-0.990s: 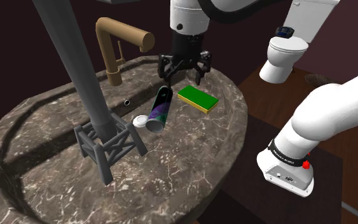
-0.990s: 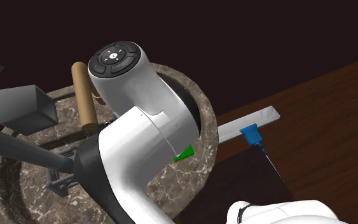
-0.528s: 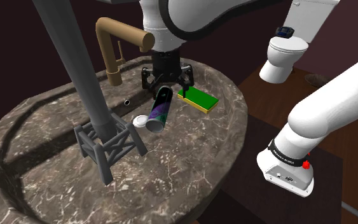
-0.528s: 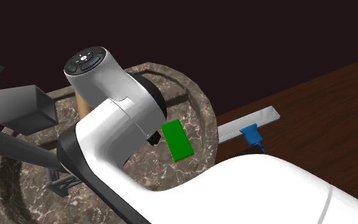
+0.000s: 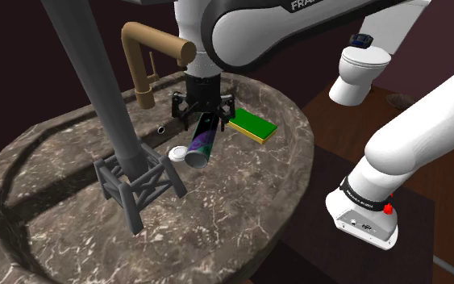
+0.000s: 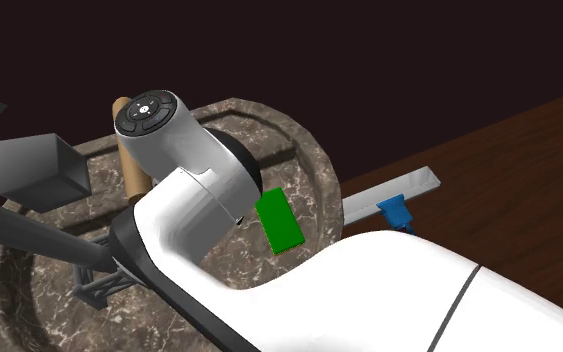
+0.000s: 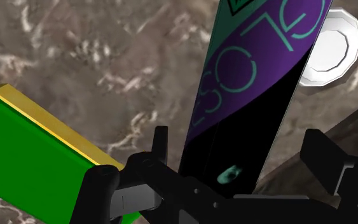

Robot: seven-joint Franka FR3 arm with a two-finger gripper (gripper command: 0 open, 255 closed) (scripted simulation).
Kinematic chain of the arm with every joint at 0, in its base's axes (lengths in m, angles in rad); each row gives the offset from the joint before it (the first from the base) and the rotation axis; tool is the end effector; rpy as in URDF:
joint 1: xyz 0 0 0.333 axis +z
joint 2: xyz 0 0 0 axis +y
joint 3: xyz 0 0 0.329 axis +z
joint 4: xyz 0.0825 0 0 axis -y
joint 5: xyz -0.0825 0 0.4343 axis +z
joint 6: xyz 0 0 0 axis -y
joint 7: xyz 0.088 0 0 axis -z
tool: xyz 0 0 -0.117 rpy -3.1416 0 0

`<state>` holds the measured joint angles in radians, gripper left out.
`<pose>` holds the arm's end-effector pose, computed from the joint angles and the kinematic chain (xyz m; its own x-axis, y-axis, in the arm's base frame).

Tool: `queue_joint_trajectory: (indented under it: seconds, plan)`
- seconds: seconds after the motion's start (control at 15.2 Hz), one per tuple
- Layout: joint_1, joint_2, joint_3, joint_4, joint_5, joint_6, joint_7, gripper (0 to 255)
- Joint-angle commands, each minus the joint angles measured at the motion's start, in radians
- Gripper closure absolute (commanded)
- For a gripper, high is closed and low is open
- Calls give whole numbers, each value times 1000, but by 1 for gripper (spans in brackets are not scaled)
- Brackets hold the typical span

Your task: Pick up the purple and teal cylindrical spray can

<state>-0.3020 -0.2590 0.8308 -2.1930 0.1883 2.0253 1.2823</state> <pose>0.4549 0.2936 0.4392 0.6589 -0.7518 0.0241 -0.7518 -0.6593 -0.0112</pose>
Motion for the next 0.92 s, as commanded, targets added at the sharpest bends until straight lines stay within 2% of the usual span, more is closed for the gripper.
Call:
queue_joint_trajectory:
  seconds: [0.0, 0.59, 0.86]
  plan:
    - [8, 16, 18, -7, -4, 1, 2, 255]
    - [9, 18, 19, -5, -5, 1, 5, 255]
    - [14, -2, 1, 34, 3, -55, -4, 255]
